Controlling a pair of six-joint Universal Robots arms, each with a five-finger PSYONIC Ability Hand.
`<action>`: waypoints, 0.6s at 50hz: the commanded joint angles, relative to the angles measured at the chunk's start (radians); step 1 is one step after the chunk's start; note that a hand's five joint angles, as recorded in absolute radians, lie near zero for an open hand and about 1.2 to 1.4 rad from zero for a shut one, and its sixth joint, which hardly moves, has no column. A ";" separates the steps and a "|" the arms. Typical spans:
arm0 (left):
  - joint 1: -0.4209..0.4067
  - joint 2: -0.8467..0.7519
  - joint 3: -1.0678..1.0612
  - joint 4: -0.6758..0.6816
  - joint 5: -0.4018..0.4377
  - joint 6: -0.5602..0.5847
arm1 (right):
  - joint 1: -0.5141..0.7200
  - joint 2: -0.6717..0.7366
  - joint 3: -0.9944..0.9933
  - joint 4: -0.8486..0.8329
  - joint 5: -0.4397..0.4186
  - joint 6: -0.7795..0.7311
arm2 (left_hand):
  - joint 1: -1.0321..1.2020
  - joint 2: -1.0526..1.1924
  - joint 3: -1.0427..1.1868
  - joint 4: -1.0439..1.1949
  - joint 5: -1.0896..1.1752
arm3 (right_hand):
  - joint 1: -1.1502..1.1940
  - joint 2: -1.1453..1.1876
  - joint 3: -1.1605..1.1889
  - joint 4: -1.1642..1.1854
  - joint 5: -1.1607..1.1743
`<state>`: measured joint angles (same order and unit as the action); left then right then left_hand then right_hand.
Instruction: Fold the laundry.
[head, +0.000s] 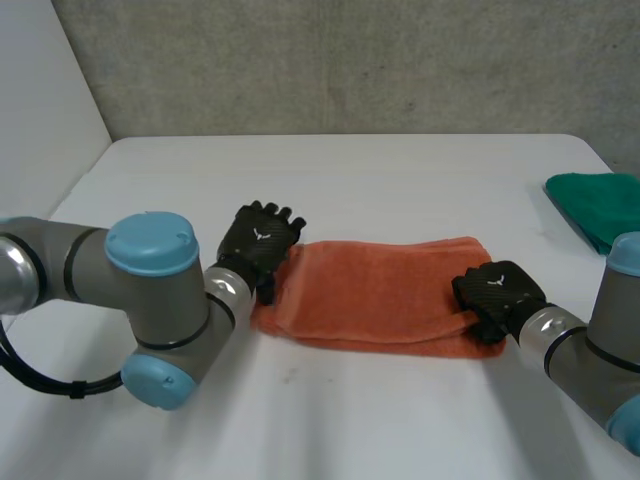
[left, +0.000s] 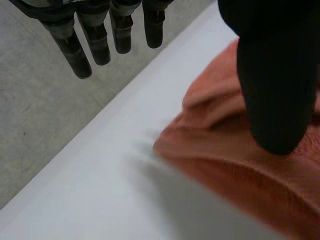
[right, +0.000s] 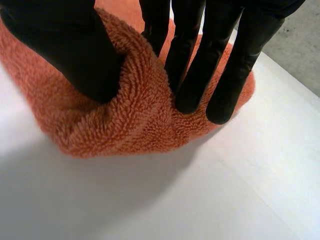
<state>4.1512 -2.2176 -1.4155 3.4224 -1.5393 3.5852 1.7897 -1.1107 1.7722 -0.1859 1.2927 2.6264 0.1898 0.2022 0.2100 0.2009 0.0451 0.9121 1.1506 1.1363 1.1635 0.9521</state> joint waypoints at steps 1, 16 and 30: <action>-0.046 0.025 -0.036 -0.054 -0.028 0.021 | 0.002 -0.015 0.013 0.008 0.080 -0.211 | 0.024 0.011 0.004 0.013 -0.006 | 0.484 0.246 0.260 0.233 0.270; 0.018 0.397 -0.089 -0.124 -0.047 -0.106 | 0.279 -0.055 -0.304 0.022 0.154 -0.563 | 0.006 -0.006 -0.014 -0.005 -0.024 | 0.484 0.246 0.260 0.233 0.270; 0.155 0.472 -0.149 -0.118 -0.058 -0.117 | 0.570 0.198 -0.467 0.022 -0.107 -0.537 | 0.003 -0.009 -0.017 -0.008 -0.027 | 0.124 -0.114 -0.100 -0.127 -0.091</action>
<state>4.2931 -1.7330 -1.5538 3.3029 -1.6013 3.4661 2.3337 -0.9830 1.3177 -0.1633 1.2572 2.0074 0.1893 0.2022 0.2099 0.2009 0.0203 0.9572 1.1589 1.1749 1.1838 0.9906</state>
